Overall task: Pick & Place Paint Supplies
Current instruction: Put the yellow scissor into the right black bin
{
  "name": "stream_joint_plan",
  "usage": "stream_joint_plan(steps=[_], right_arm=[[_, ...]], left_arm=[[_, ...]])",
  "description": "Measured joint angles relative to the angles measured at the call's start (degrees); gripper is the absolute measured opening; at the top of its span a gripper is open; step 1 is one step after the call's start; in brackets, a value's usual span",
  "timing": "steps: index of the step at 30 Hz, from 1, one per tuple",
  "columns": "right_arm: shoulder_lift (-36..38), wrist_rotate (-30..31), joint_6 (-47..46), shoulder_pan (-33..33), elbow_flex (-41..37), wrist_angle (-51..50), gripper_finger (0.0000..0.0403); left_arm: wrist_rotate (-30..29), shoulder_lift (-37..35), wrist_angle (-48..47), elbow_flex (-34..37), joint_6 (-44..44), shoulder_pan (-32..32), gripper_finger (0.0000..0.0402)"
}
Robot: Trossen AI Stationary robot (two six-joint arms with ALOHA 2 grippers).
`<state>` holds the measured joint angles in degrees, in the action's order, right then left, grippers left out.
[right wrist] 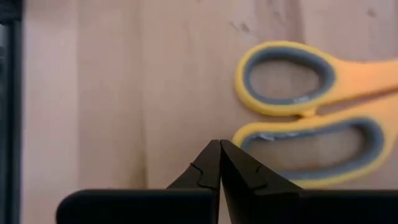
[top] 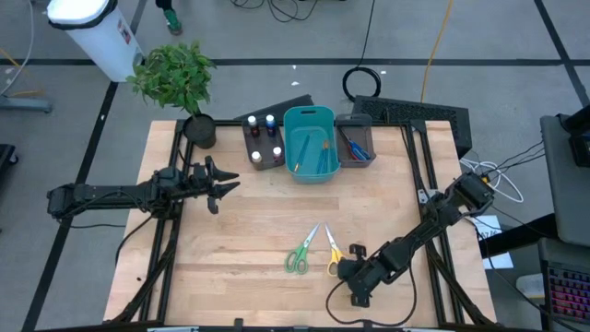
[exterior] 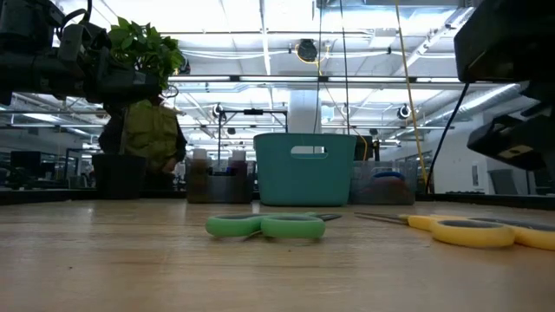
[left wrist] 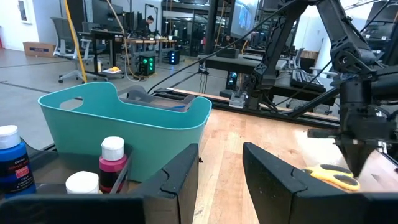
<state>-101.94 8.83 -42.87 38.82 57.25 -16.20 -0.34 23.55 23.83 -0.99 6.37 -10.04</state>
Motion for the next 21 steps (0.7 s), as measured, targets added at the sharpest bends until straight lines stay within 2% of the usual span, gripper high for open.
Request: stream_joint_plan(steps=[4, 8, 13, 18, 21], right_arm=[[1.8, 0.5, -1.0, -0.6, 0.0, -5.9, 0.0001], [5.1, 5.5, -1.4, -0.8, -0.3, -12.7, 0.0001], [10.4, 12.1, -6.4, -0.9, -0.2, -20.1, 0.0003], [12.8, 19.7, -12.4, -0.9, -0.2, -17.4, 0.0015], [11.8, 19.8, -11.2, -1.0, -0.2, -13.4, 0.0042]], left_arm=[[0.0, 0.0, 0.0, 0.0, 0.0, 0.0, 0.0131], [0.0, 0.0, 0.0, 0.0, 0.0, 0.0, 0.0131], [0.0, 0.0, 0.0, 0.0, 0.0, 0.0, 0.0131], [0.0, 0.0, 0.0, 0.0, 0.0, 0.0, 0.0131], [0.0, 0.0, 0.0, 0.0, -0.1, 0.0, 0.0131]])
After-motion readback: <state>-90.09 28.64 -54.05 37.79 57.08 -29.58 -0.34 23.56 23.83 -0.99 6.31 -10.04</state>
